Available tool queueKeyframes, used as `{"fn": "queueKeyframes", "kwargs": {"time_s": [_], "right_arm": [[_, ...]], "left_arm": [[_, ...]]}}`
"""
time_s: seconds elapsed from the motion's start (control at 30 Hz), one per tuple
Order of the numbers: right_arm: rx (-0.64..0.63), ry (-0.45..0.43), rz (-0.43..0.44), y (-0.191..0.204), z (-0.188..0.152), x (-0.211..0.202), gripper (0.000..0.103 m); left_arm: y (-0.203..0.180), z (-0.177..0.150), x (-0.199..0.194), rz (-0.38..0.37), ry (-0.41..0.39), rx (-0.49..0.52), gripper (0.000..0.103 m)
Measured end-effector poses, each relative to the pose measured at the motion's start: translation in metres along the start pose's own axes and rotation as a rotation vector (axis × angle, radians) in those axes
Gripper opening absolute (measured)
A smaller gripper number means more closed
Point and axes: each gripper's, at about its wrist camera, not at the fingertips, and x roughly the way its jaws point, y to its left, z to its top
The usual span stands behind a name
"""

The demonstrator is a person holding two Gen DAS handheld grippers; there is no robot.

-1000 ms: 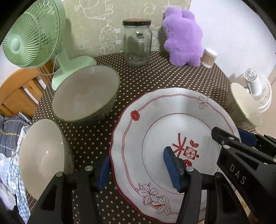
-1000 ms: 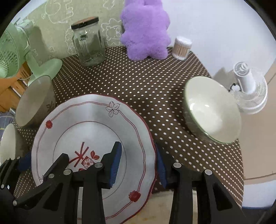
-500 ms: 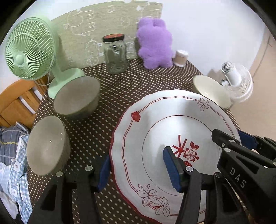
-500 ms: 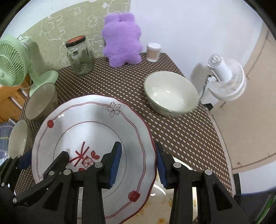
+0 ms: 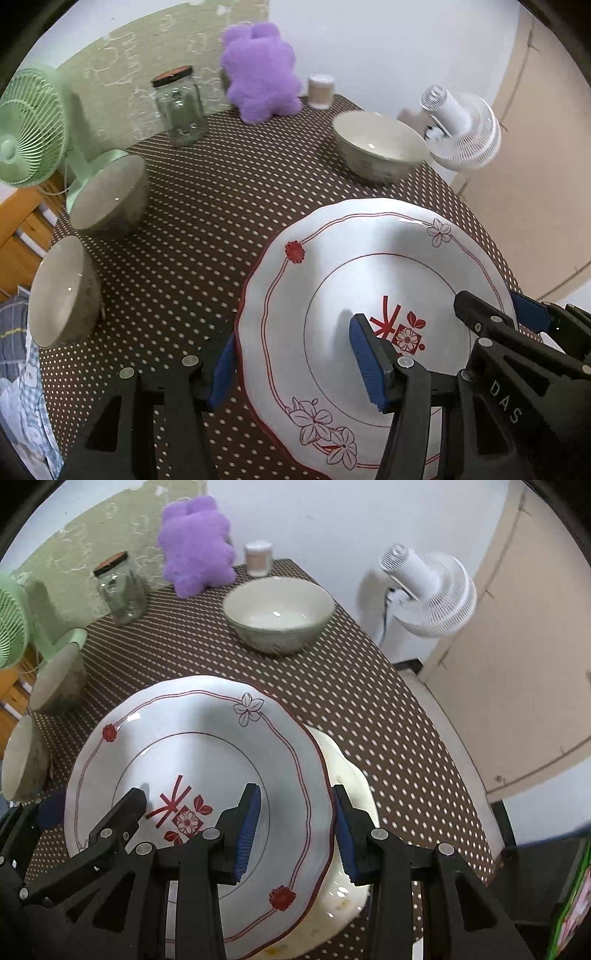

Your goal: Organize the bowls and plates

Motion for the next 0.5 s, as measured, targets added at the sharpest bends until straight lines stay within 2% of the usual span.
{"fn": "queueKeyframes", "kwargs": {"time_s": [0.5], "right_arm": [[0.041, 0.051, -0.028, -0.015, -0.012, 0.014, 0.042]], "left_arm": [[-0.019, -0.017, 0.013, -0.002, 0.059, 0.040, 0.058]]}}
